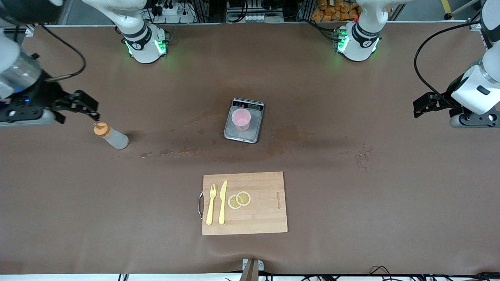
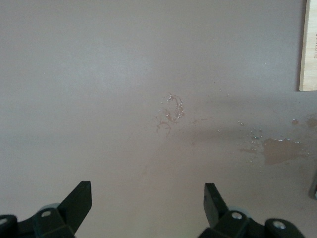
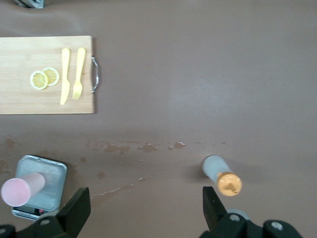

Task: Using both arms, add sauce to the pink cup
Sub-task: 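Open the right gripper and withdraw it from the bottle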

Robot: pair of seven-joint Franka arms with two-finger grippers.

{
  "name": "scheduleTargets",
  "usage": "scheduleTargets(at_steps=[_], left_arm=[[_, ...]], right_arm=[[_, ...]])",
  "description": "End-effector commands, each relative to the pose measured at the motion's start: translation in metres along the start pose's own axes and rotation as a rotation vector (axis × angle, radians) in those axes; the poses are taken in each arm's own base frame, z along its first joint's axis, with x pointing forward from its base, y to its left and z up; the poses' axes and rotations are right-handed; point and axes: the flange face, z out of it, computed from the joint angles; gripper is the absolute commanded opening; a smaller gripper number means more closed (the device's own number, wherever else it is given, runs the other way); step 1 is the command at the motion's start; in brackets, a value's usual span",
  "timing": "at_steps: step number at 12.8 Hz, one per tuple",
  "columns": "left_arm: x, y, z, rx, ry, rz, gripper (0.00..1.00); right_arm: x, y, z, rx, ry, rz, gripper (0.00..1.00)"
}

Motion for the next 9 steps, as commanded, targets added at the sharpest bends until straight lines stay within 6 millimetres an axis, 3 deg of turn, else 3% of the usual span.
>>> scheduleTargets(at_steps=[1,4,9], left_arm=[[-0.008,-0.001,-0.007,-0.012,0.001,0.014,1.00],[-0.008,-0.001,-0.007,-0.012,0.001,0.014,1.00],[-0.008,0.000,-0.006,-0.012,0.000,0.016,1.00]], right_arm=[[0.003,0.007,-0.004,-0.022,0.003,0.017,1.00],[0.004,0.009,-0.004,-0.110,0.011,-0.134,1.00],[0.006,0.018,-0.007,-0.110,0.016,-0.129,1.00]])
